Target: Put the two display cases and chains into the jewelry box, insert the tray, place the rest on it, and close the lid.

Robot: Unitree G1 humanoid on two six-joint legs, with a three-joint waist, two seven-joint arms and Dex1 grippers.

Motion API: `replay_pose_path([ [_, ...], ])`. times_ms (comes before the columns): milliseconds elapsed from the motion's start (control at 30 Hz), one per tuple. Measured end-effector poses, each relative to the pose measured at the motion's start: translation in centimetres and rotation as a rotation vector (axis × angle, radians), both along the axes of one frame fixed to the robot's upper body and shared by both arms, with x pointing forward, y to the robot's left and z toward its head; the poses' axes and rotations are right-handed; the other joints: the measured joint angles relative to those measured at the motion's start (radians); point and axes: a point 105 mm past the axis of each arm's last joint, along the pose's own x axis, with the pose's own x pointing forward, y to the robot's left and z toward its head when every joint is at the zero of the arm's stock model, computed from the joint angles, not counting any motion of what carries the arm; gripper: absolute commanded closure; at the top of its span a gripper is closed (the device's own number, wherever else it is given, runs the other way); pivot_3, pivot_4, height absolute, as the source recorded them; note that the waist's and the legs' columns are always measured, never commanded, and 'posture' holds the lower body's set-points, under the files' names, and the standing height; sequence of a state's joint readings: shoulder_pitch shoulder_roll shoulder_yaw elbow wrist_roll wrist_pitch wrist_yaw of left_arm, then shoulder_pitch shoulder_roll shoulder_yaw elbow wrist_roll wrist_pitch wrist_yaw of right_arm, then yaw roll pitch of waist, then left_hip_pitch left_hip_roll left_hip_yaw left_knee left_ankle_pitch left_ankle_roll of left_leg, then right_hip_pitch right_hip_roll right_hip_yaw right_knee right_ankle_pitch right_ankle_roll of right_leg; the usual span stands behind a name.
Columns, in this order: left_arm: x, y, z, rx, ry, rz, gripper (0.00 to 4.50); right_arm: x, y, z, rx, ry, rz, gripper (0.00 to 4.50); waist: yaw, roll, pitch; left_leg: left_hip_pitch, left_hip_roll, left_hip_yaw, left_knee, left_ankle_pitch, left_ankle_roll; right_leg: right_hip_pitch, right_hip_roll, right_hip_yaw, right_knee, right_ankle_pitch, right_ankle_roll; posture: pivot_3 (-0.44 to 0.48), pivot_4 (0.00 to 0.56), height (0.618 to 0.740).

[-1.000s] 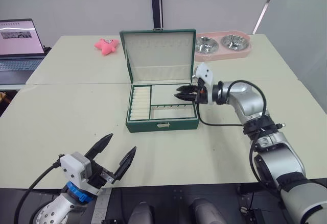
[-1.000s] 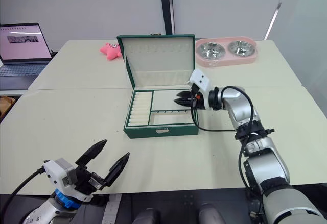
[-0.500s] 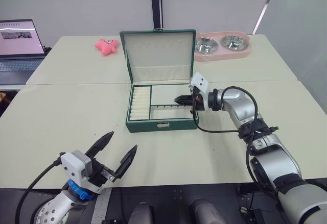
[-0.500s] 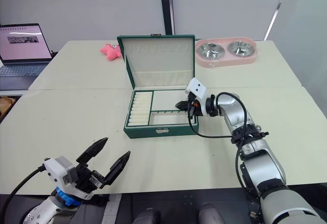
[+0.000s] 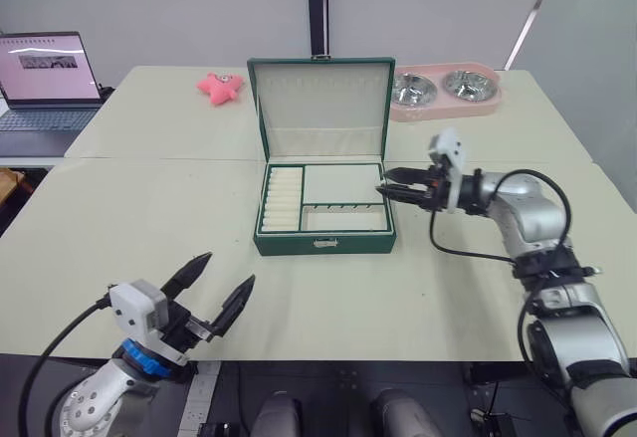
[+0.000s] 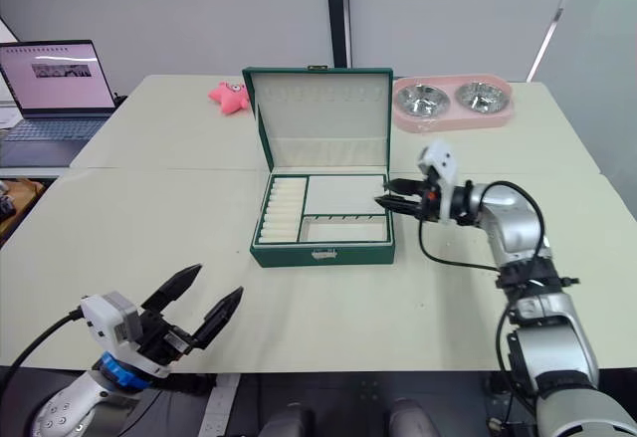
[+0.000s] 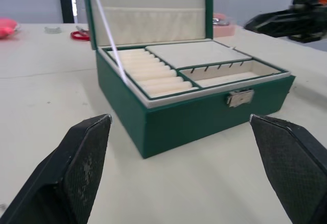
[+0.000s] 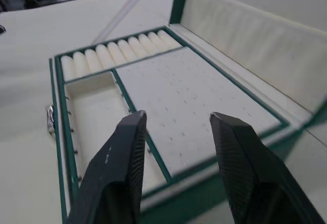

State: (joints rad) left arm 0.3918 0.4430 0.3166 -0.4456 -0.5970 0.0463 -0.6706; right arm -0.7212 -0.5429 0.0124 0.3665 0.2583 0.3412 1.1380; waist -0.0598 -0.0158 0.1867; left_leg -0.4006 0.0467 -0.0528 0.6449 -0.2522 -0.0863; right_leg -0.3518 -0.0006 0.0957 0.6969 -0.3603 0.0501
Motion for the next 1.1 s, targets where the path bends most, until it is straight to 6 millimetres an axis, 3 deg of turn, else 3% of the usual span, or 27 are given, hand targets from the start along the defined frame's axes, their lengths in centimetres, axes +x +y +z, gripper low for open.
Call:
replay_pose_path([
  [133, 0.8, 2.4, 0.0, 0.047, 0.04, 0.013, 0.0, -1.4, -4.6, -2.4, -0.047, 0.038, -0.119, 0.18, 0.002, 0.0, 0.0, 0.0, 0.0, 0.001, 0.0, 0.0, 0.0, 0.0, 0.0, 0.001, 0.0, 0.0, 0.0, 0.0, 0.15, 0.74],
  [167, 1.1, 3.0, 0.1, 0.063, 0.05, 0.011, 0.0, -1.9, -5.6, -2.8, -0.048, 0.042, -0.15, 0.04, 0.001, 0.0, 0.0, 0.001, 0.0, 0.001, 0.0, 0.0, 0.0, 0.0, 0.0, 0.001, 0.001, 0.0, 0.0, 0.0, 0.15, 0.74],
  [667, 4.6, 10.6, 1.5, 0.194, 0.094, 0.084, 0.0, -7.4, -15.4, -5.1, 0.006, 0.092, -0.544, 0.04, 0.004, 0.0, 0.0, 0.001, 0.0, 0.001, 0.0, 0.0, 0.0, 0.001, 0.001, 0.0, 0.0, 0.0, 0.0, 0.0, 0.15, 0.74],
  [1100, 5.4, 12.9, 1.1, 0.215, 0.121, 0.131, 0.0, -9.6, -20.4, -8.0, 0.032, 0.15, -0.754, 0.04, 0.001, 0.0, 0.0, 0.001, 0.001, 0.001, 0.0, 0.0, 0.0, 0.001, 0.001, 0.001, 0.001, 0.0, 0.0, 0.0, 0.15, 0.74],
])
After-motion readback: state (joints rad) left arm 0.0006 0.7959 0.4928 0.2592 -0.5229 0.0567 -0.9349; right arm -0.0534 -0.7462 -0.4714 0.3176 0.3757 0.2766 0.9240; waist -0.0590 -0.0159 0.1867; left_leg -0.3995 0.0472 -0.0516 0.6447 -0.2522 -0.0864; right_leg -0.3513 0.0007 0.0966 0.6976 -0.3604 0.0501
